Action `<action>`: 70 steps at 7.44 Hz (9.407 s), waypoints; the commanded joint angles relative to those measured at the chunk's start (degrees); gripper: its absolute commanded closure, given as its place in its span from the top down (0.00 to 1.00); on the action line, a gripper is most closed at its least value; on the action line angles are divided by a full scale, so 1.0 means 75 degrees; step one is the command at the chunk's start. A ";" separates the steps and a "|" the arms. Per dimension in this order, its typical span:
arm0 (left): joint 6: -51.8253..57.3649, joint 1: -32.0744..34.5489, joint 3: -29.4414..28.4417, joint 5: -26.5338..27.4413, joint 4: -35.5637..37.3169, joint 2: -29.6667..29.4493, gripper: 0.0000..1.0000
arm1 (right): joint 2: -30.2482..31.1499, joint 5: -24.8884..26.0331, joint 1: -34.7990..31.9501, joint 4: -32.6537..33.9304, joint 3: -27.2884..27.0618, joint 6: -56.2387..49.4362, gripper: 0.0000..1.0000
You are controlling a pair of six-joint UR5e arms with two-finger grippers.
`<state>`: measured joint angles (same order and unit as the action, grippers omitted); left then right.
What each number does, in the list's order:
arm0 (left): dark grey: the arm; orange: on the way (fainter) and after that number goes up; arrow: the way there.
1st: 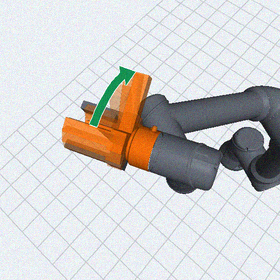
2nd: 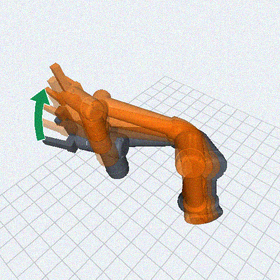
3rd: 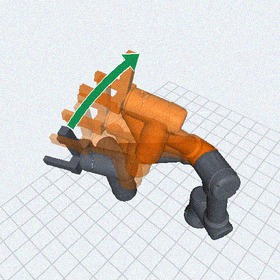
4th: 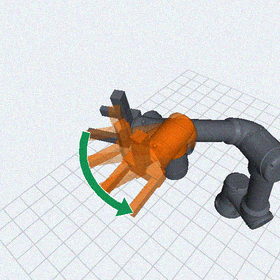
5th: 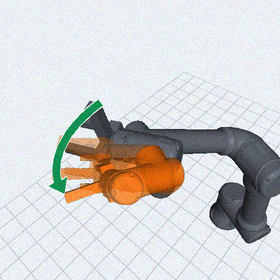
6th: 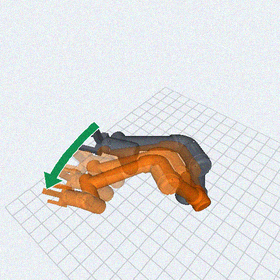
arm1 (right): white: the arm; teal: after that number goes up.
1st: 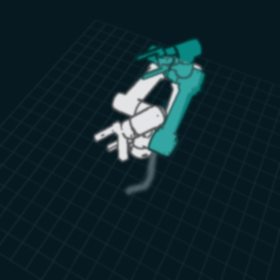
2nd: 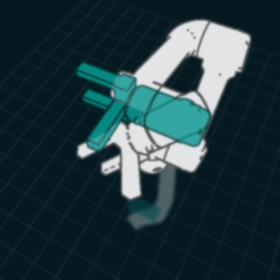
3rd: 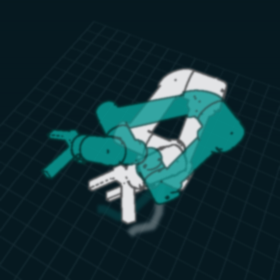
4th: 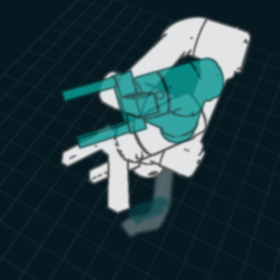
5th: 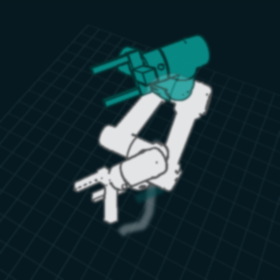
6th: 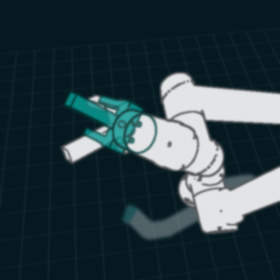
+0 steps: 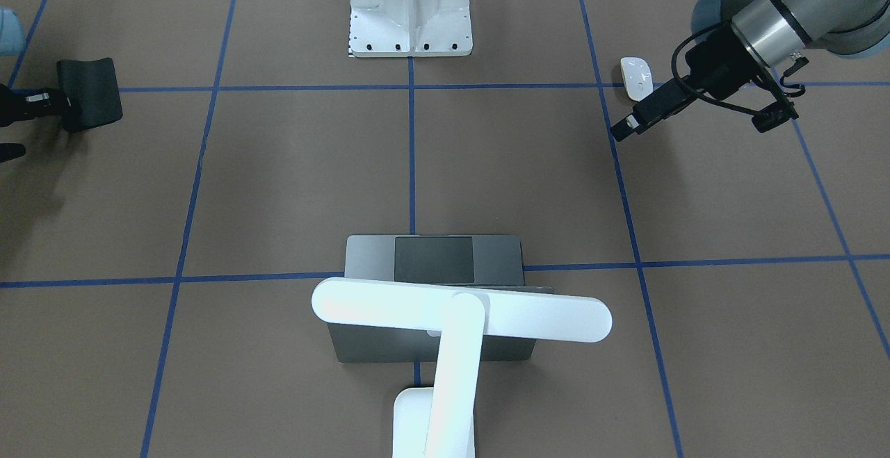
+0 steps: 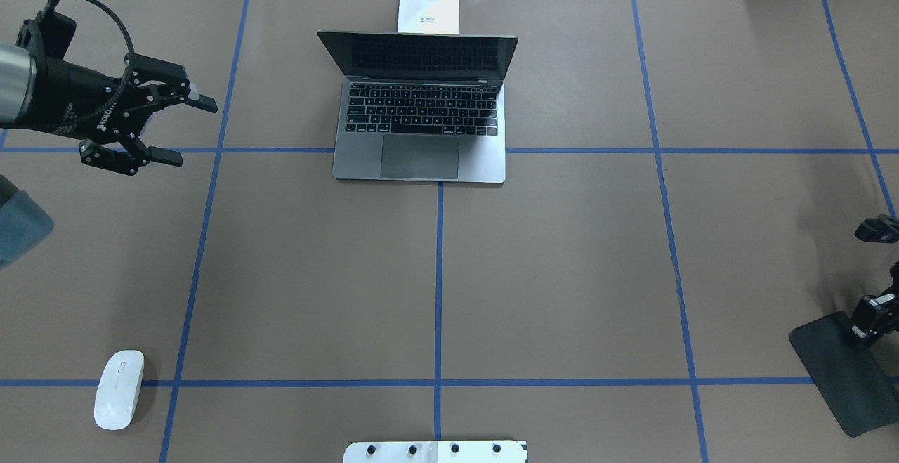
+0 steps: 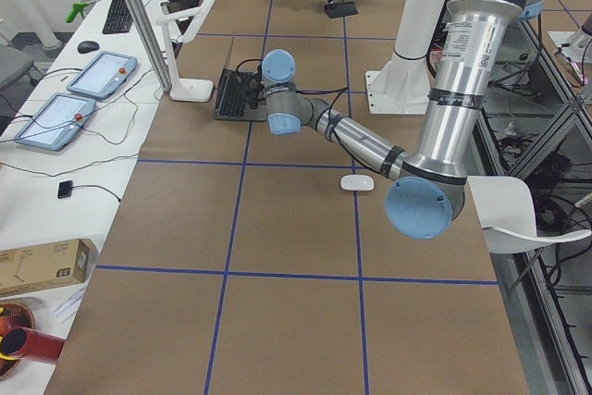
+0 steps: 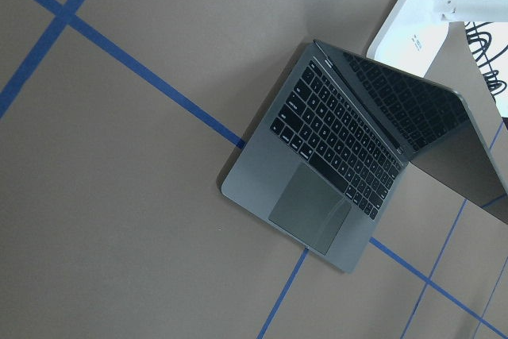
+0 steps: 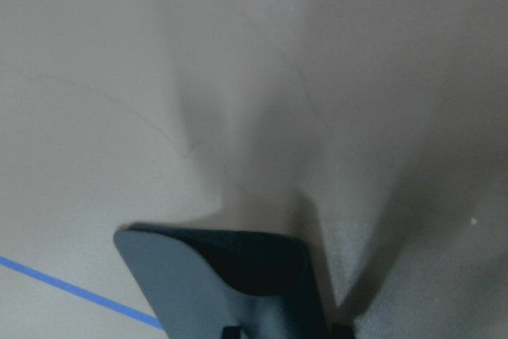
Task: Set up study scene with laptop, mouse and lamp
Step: 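Withdraw the left gripper from the laptop while the right gripper grasps the mouse pad, then carry the black mouse pad with the right gripper beside the laptop and release, then raise the right gripper away while the left gripper moves toward the white mouse, then lower the left gripper over the white mouse and grasp it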
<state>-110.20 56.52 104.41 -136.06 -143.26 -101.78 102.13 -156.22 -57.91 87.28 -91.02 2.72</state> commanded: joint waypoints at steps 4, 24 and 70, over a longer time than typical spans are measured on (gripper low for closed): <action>0.1351 0.0687 -0.0070 -0.0748 0.0070 0.0490 1.00 | -0.0012 0.0064 -0.0736 -0.0036 -0.0825 0.0070 0.00; 1.1634 0.3362 -0.3961 -0.0773 0.0621 0.2110 1.00 | -0.5541 0.3322 0.0044 0.1617 -0.1084 0.5985 0.00; 0.3970 -0.5204 0.1395 0.4255 0.1254 0.4442 0.54 | -0.2848 0.4107 -0.1466 0.1570 -0.0825 0.0492 1.00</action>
<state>-80.42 17.52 114.67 -104.09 -133.87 -68.40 80.61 -125.42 -68.91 99.05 -97.20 6.53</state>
